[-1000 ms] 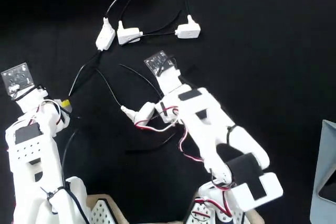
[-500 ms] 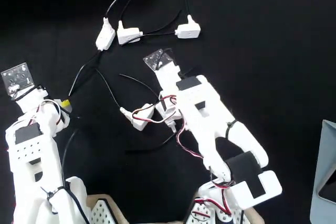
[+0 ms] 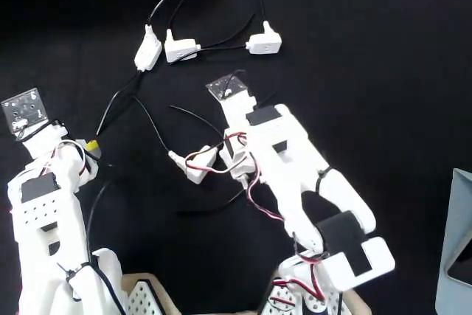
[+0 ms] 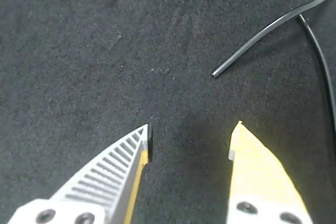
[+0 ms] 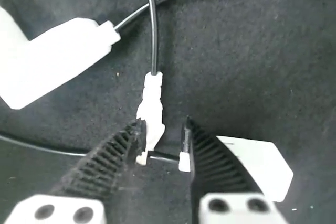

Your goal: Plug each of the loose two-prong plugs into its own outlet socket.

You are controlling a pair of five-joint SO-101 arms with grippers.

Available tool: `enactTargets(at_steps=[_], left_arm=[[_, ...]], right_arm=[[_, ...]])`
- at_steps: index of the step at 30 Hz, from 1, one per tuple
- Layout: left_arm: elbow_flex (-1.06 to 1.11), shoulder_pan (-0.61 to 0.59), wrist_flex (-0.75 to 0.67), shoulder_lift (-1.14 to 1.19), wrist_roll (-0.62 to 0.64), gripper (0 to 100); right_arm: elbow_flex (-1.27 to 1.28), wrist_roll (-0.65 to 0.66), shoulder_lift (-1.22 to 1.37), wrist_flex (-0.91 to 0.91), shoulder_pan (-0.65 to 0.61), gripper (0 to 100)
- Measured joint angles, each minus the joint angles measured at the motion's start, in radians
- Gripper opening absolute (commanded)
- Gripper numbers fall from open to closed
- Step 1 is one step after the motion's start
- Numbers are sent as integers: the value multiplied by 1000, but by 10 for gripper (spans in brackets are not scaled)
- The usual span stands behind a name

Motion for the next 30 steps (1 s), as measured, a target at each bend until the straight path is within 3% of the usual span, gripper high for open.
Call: enactTargets(at_steps=[14,30], left_arm=[[0,0,0,0,0,249],[0,0,0,0,0,249]], right_arm=[[-69,-167,34,6,-95,114],[-49,-170,138,-46,-77,113]])
